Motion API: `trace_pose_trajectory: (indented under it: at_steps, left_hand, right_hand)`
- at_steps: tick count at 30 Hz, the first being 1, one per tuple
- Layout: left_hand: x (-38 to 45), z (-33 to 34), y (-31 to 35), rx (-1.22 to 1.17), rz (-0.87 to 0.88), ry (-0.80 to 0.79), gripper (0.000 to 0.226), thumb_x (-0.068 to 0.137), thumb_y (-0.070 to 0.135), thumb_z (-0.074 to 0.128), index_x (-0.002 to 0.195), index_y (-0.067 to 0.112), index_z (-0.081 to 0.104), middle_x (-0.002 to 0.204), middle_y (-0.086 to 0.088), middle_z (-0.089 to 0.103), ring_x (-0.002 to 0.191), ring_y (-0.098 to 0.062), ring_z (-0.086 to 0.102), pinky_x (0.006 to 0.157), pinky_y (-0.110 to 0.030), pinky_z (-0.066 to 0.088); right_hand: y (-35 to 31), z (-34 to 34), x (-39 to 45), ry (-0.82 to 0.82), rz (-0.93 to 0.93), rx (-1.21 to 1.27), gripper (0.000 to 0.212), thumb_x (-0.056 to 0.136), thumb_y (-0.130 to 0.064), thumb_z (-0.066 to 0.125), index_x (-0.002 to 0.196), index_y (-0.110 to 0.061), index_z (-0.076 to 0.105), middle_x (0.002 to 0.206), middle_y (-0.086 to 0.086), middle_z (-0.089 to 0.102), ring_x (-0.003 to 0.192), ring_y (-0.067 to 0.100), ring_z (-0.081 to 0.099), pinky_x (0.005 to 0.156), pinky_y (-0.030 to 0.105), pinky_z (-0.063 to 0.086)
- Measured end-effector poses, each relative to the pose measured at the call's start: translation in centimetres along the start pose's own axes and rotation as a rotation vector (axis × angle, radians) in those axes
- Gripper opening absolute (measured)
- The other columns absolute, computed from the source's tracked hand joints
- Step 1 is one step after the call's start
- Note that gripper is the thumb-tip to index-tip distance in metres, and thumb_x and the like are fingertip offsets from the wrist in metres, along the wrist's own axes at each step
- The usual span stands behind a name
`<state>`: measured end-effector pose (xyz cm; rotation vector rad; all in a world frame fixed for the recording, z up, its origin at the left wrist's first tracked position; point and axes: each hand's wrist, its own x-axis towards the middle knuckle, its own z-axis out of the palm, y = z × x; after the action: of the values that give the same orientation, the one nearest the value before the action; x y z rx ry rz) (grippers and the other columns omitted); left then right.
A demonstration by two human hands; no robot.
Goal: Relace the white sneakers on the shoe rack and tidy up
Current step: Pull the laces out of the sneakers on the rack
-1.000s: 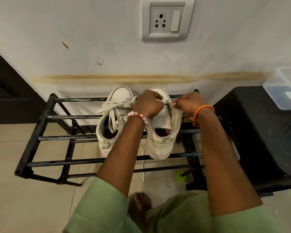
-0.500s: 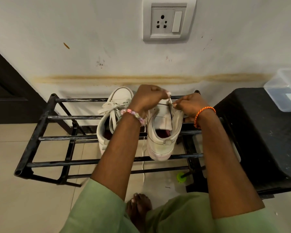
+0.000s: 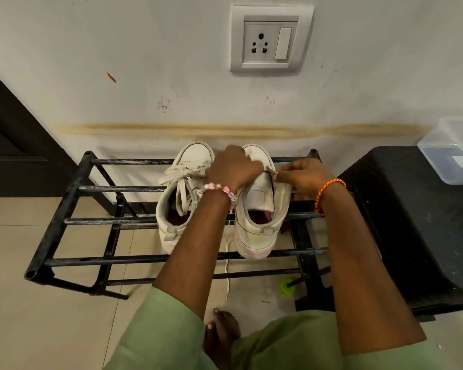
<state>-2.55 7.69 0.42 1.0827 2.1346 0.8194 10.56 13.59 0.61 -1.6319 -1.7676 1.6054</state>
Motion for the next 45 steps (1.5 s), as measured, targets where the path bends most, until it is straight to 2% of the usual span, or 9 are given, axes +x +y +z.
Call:
trace_pose_trajectory:
  at_steps: [8,12,17,22,26,29,36,42,45]
  left_hand:
    - [-0.2,1.6,0.3,0.212,0.078,0.129,0.02,0.082,0.027,0.065,0.098,0.018,0.074,0.104,-0.003,0.07,0.105,-0.025,0.059,0.091,-0.038,0.042]
    - [0.2,1.4,0.2,0.098,0.077,0.171,0.015,0.083,0.032,0.065,0.093,0.026,0.073,0.119,-0.004,0.056,0.121,-0.028,0.042,0.098,-0.042,0.037]
    - [0.5,-1.6,1.2,-0.565,0.029,0.211,0.007,0.067,0.035,0.071,0.063,0.029,0.07,0.094,0.007,0.07,0.11,-0.018,0.056,0.09,-0.032,0.045]
    - [0.2,-3.2,2.0,-0.894,0.051,0.091,0.017,0.09,0.008,0.049,0.077,0.013,0.059,0.081,0.0,0.071,0.091,-0.011,0.064,0.074,-0.021,0.042]
    - [0.6,-1.6,0.7,-0.516,0.025,0.175,0.013,0.087,0.013,0.05,0.098,0.012,0.056,0.088,0.002,0.061,0.071,-0.012,0.055,0.07,-0.027,0.044]
    - [0.5,-0.1,-0.5,-0.11,0.028,0.05,0.032,0.081,0.031,0.059,0.113,0.024,0.06,0.118,0.0,0.062,0.104,-0.023,0.059,0.093,-0.038,0.047]
    - [0.1,1.3,-0.2,0.201,0.042,0.038,0.019,0.081,0.039,0.065,0.094,0.03,0.074,0.106,0.003,0.07,0.107,-0.025,0.058,0.1,-0.045,0.037]
    - [0.6,-0.5,-0.4,-0.268,0.061,0.006,0.015,0.081,0.018,0.069,0.067,0.024,0.069,0.084,0.002,0.071,0.093,-0.018,0.065,0.093,-0.04,0.05]
    - [0.2,-2.7,0.8,-0.567,0.108,-0.032,0.011,0.085,0.01,0.066,0.076,0.018,0.068,0.089,0.003,0.07,0.089,-0.004,0.062,0.081,-0.014,0.048]
  right_hand:
    - [0.0,-0.1,0.1,0.007,-0.009,-0.037,0.013,0.086,-0.006,0.064,0.076,-0.015,0.062,0.083,0.005,0.062,0.091,0.024,0.061,0.082,0.04,0.054]
    - [-0.2,-0.2,-0.4,-0.013,0.009,0.033,0.009,0.086,-0.002,0.062,0.08,-0.008,0.062,0.078,0.005,0.06,0.074,0.017,0.059,0.055,0.025,0.055]
    - [-0.4,-0.2,-0.3,-0.017,0.023,0.043,0.011,0.086,-0.003,0.063,0.078,-0.011,0.061,0.082,0.006,0.062,0.074,0.016,0.06,0.059,0.028,0.052]
    - [-0.3,0.0,-0.5,-0.004,0.014,0.037,0.005,0.087,-0.003,0.062,0.084,-0.007,0.062,0.082,0.006,0.061,0.071,0.015,0.059,0.055,0.026,0.05]
    - [-0.2,0.0,-0.4,0.006,0.01,0.037,0.006,0.087,-0.004,0.063,0.093,-0.005,0.062,0.081,0.005,0.06,0.072,0.015,0.058,0.055,0.025,0.05]
    - [-0.2,0.0,-0.3,0.01,0.015,0.034,0.003,0.086,-0.003,0.063,0.089,-0.006,0.064,0.083,0.007,0.062,0.075,0.018,0.06,0.057,0.027,0.051]
    - [-0.3,0.1,-0.3,0.013,0.016,0.026,0.005,0.086,-0.003,0.063,0.082,-0.007,0.063,0.081,0.006,0.061,0.073,0.016,0.059,0.055,0.027,0.05]
    - [-0.5,0.1,-0.7,-0.003,0.024,0.07,0.015,0.086,-0.001,0.062,0.074,-0.01,0.059,0.075,0.004,0.06,0.067,0.014,0.058,0.048,0.022,0.054]
    - [-0.5,0.1,-0.8,0.0,0.025,0.071,0.015,0.087,-0.001,0.062,0.075,-0.01,0.059,0.076,0.004,0.06,0.068,0.015,0.058,0.054,0.026,0.052]
